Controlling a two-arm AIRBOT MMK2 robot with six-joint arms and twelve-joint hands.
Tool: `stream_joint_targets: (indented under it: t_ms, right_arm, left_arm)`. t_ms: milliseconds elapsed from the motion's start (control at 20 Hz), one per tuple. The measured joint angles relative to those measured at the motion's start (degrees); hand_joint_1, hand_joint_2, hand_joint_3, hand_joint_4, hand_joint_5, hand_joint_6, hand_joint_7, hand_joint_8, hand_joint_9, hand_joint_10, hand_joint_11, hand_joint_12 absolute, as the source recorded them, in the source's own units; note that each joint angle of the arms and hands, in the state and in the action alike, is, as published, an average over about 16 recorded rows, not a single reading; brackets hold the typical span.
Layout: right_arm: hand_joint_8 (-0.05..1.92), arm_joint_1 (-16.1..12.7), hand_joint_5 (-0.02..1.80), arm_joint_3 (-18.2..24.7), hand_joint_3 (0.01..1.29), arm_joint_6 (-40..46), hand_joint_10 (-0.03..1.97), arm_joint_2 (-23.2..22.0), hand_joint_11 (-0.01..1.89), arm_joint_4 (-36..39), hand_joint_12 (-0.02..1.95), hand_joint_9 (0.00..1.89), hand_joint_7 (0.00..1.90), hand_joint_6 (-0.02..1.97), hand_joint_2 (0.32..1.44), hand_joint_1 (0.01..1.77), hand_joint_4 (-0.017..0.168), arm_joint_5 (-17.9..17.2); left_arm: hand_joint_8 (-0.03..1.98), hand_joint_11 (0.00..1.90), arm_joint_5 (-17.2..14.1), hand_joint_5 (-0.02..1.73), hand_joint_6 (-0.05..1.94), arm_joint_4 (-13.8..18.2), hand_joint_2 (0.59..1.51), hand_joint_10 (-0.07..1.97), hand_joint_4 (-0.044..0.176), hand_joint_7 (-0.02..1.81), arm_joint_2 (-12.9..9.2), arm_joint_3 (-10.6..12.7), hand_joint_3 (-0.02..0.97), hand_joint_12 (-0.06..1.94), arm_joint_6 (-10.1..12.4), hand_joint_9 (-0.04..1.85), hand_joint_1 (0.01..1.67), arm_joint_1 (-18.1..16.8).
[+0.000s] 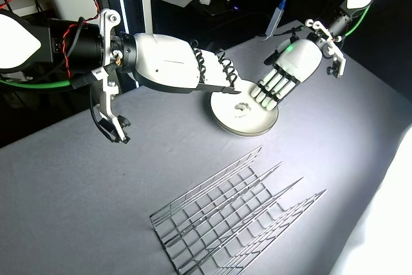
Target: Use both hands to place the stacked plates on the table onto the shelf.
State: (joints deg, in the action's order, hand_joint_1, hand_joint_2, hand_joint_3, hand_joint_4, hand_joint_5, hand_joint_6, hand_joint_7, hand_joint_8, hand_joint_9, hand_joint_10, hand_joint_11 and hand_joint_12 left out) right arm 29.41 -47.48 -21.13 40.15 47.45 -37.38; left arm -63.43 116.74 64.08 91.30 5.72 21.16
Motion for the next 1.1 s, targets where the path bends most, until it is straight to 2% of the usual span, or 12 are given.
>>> stream_joint_targets:
  t_ms: [600, 1100]
  right_arm:
    - [0.01, 0.0, 0.02, 0.3, 0.02, -0.1, 0.01, -0.1, 0.01, 0.0, 0.12, 0.01, 0.01, 0.02, 0.72, 0.92, 0.004, -0.1]
    - [0.01, 0.0, 0.02, 0.5, 0.02, -0.2, 0.01, -0.1, 0.01, 0.0, 0.14, 0.01, 0.01, 0.02, 0.73, 0.92, 0.003, -0.1]
  left_arm:
    - [0.00, 0.02, -1.3, 0.02, -0.02, 0.7, 1.188, 0.01, -0.005, 0.03, 0.0, 2.7, 0.007, 0.10, 0.7, 0.04, 0.01, -0.7]
    - [0.00, 0.03, -2.1, 0.03, -0.01, -2.1, 1.182, 0.00, -0.005, 0.03, 0.0, 2.8, 0.007, 0.10, 2.6, 0.04, 0.01, 0.8]
